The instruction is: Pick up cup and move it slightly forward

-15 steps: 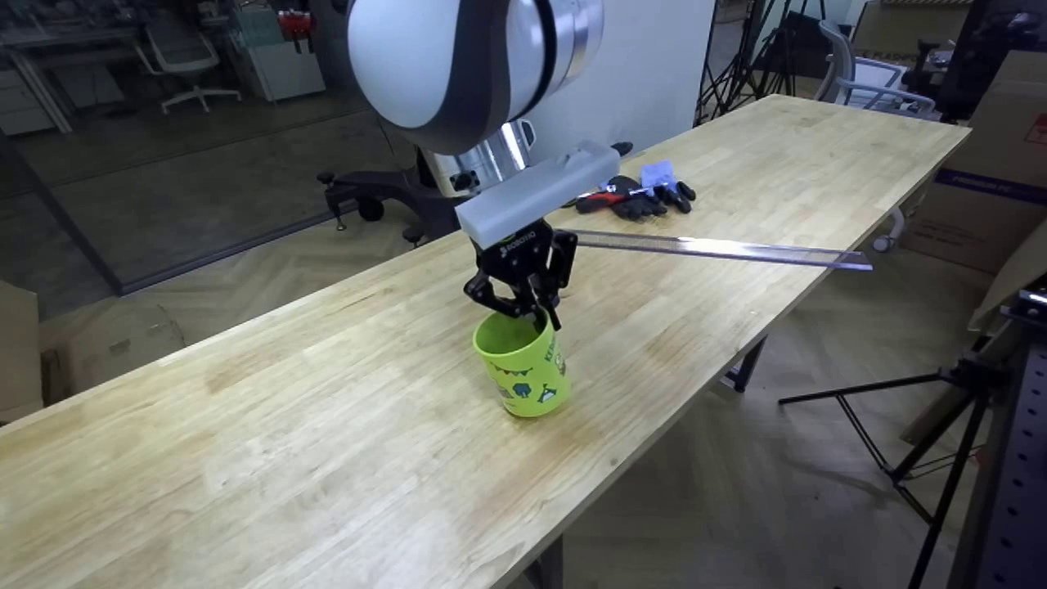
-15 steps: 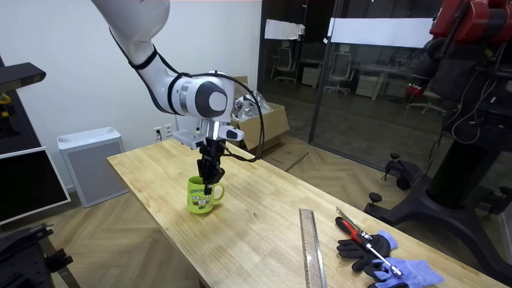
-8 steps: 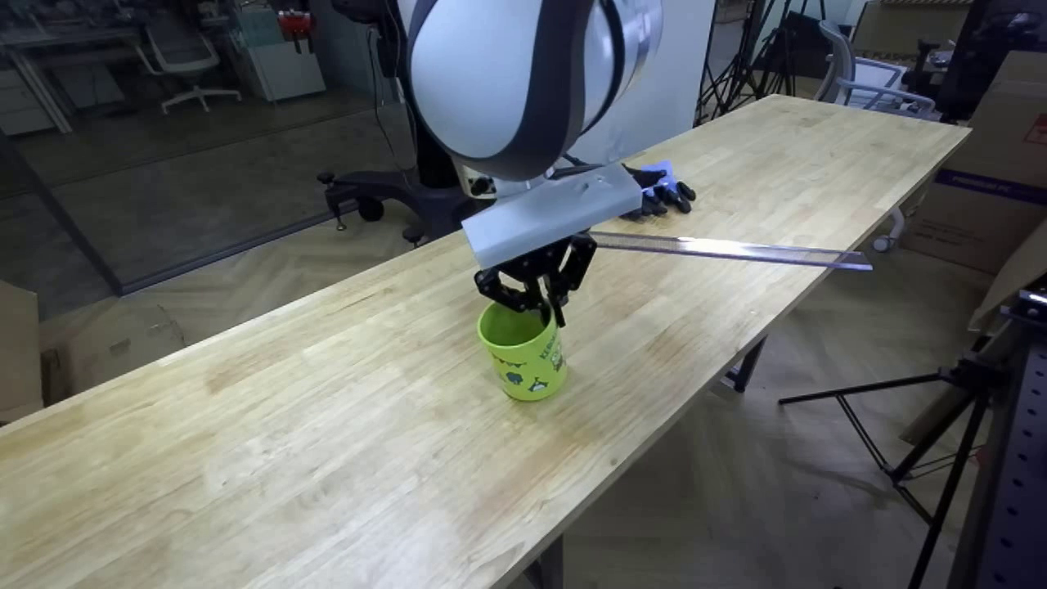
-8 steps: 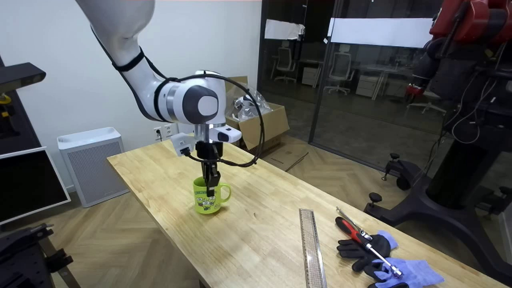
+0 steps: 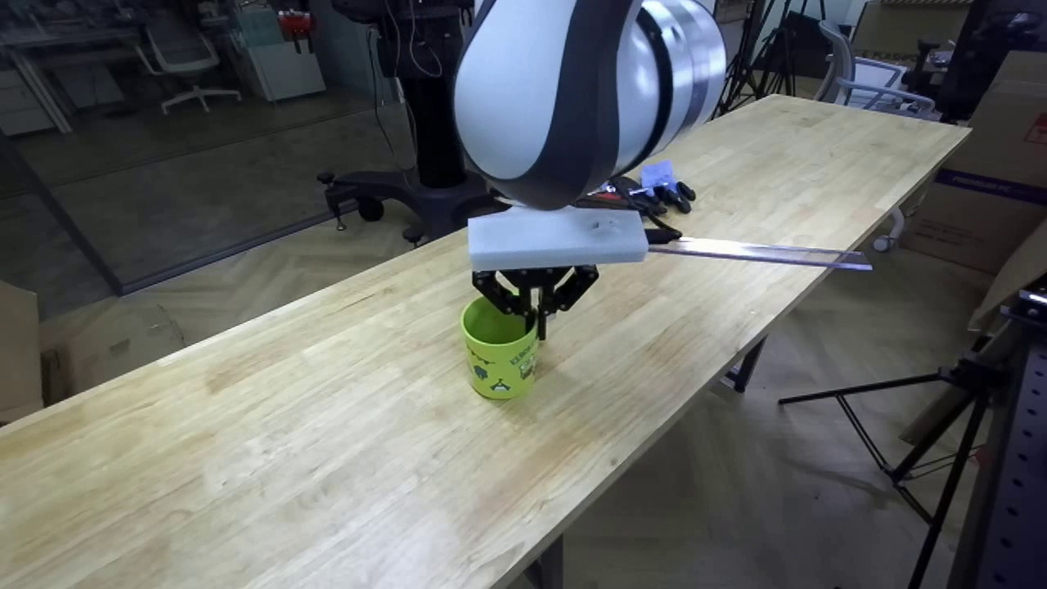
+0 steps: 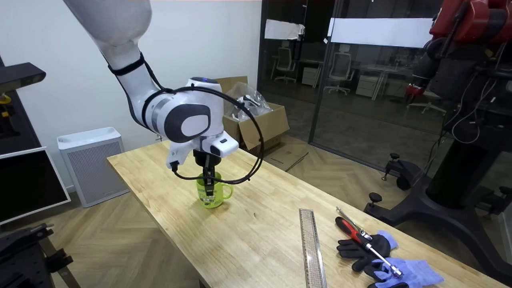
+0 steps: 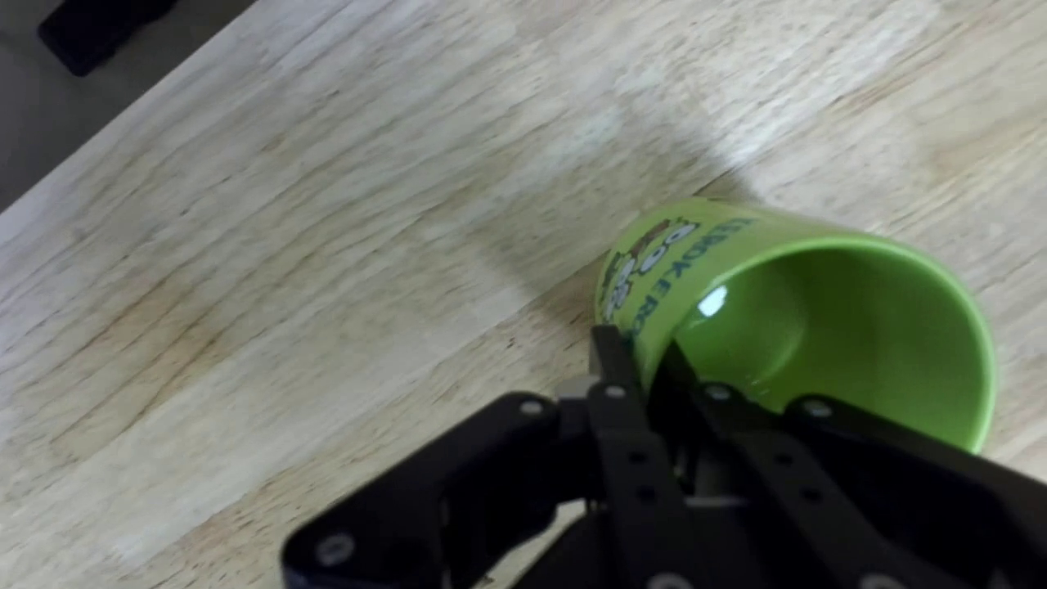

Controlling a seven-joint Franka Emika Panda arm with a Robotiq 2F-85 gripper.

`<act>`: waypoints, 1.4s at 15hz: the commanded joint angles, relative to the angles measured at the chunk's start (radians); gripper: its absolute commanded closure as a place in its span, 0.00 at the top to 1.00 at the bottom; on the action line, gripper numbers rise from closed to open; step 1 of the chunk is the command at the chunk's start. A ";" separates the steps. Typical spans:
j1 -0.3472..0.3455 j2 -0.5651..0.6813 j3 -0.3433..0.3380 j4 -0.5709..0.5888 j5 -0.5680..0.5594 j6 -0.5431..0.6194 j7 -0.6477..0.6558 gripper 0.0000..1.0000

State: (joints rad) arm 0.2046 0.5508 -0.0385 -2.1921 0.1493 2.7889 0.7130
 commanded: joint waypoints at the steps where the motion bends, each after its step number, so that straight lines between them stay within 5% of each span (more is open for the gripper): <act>1: -0.058 -0.043 0.062 -0.058 0.106 0.071 -0.051 0.02; 2: -0.070 -0.044 0.074 -0.063 0.128 0.078 -0.069 0.02; 3: -0.080 -0.045 0.084 -0.067 0.148 0.082 -0.087 0.35; 8: -0.094 -0.054 0.097 -0.075 0.208 0.089 -0.141 0.62; 13: -0.045 -0.098 0.027 -0.104 0.169 0.067 -0.113 0.95; 21: -0.035 -0.200 -0.026 -0.136 0.141 -0.033 -0.096 1.00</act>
State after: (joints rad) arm 0.1702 0.4135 -0.0554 -2.2986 0.3072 2.8009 0.5874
